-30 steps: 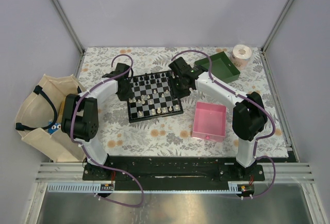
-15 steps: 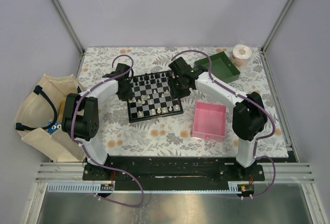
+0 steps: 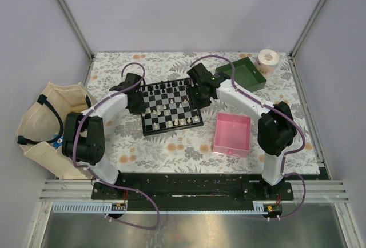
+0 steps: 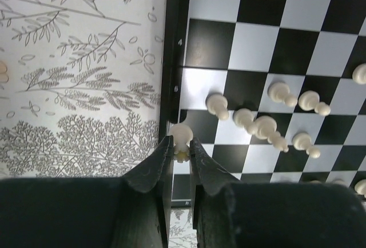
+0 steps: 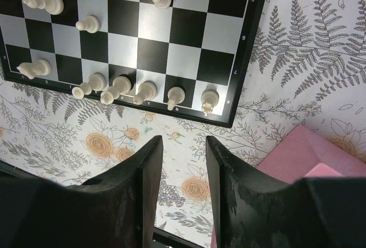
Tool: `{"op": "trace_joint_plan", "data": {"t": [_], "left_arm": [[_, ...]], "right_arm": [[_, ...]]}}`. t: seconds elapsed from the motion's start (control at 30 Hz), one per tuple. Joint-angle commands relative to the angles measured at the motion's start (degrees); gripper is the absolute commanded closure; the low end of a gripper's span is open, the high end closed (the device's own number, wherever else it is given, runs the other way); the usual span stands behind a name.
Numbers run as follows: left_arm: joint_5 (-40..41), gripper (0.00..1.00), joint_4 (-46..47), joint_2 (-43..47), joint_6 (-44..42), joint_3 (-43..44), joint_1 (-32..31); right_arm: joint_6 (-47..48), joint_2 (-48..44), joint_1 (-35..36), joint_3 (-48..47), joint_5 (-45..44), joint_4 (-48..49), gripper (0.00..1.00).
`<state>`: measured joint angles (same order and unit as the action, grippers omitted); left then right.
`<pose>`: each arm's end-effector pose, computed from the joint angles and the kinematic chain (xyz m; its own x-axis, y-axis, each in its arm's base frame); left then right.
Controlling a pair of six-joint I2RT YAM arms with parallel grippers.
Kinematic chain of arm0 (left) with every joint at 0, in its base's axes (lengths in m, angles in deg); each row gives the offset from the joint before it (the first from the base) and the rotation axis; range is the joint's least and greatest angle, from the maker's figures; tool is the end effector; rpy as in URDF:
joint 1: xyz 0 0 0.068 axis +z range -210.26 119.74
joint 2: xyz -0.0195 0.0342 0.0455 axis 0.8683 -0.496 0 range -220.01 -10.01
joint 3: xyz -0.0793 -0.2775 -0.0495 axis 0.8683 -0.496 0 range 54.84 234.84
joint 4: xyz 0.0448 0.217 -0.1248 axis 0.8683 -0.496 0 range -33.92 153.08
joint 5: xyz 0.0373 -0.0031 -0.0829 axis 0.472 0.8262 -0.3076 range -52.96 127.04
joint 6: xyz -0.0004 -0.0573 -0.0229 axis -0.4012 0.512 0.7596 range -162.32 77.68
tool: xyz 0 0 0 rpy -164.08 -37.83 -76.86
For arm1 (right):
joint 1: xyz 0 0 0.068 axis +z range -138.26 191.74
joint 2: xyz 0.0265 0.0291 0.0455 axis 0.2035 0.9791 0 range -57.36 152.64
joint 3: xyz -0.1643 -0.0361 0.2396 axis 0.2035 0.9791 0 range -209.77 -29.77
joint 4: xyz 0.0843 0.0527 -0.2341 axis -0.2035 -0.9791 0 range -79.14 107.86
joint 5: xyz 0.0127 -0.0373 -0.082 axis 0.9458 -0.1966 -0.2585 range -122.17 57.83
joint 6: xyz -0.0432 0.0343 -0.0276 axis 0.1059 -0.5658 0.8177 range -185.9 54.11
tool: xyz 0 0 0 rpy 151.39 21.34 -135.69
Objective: Set up the chess pieces on the board
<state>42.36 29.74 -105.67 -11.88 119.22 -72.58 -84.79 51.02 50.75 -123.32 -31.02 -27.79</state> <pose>0.3270 -0.0671 0.2160 -0.8490 -0.3310 -0.4119 -0.2976 0.9436 -0.1448 0.3212 0.2613 0.2759 -0.8460 -0.2686 -0.4606 -0.3837 0.9065 0.1761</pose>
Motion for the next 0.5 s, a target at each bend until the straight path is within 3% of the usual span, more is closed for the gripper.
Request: {"op": "trace_joint_plan", "data": {"t": [0.0,0.47], "left_arm": [[-1.6,0.95,0.4,4.9,0.9,-2.5,0.1],[-3.1,0.95,-2.3,9.3,4.5,-6.3,-3.8]], "right_arm": [[-0.2,-1.9,0.5,-1.2,0.7,1.0,0.55],[-0.4,-2.0,0.5,-1.1,1.0,1.0,0.55]]}}
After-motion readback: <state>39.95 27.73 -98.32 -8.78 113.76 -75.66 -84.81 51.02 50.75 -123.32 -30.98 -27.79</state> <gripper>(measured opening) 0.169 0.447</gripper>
